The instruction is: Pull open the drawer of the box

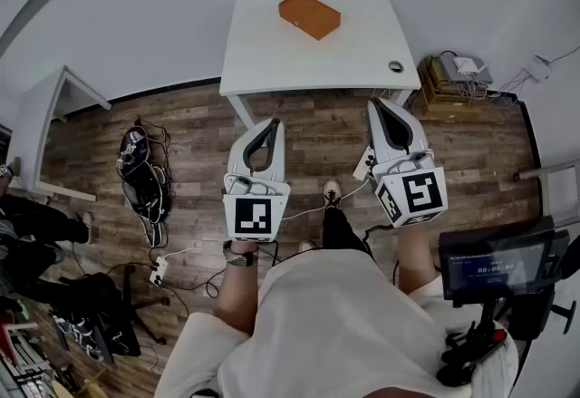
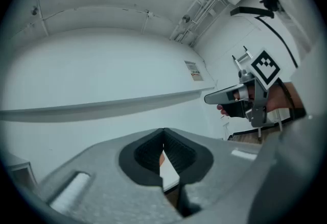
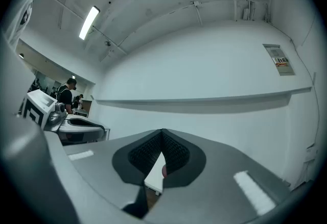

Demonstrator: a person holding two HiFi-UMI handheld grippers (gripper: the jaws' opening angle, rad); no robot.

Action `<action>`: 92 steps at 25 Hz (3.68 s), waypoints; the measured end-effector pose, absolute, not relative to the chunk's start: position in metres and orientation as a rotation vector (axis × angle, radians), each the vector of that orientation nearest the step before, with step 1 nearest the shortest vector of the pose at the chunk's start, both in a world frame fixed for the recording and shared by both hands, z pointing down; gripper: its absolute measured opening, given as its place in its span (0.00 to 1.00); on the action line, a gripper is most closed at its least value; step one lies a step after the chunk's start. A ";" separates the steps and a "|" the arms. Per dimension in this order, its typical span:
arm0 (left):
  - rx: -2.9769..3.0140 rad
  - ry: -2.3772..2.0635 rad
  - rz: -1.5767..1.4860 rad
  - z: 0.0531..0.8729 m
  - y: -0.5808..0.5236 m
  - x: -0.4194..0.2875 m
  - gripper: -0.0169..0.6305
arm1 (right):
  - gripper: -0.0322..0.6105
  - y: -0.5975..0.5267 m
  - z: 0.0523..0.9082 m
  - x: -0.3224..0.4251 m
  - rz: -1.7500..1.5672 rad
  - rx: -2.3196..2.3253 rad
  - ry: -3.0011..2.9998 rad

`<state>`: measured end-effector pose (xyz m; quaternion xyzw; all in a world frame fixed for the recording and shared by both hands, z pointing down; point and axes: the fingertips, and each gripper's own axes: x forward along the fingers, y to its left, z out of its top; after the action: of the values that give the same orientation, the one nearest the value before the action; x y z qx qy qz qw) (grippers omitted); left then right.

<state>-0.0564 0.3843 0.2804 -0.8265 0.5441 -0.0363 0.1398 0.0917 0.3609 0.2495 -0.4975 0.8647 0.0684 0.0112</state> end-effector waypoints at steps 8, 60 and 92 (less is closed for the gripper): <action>-2.386 1.620 -0.179 0.287 0.382 -0.055 0.04 | 0.05 0.364 0.250 0.094 0.193 -1.553 2.705; -2.366 1.719 -0.276 0.303 0.084 -0.011 0.04 | 0.05 0.047 0.255 0.143 0.015 -1.480 2.718; -2.540 1.681 -0.407 0.396 -0.080 -0.023 0.10 | 0.17 -0.131 0.349 0.123 -0.219 -1.576 2.847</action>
<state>-0.0230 -0.0798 0.3960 -0.8261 0.5467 -0.1322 0.0342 0.1225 -0.1307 0.3490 -0.4824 0.8713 -0.0671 -0.0599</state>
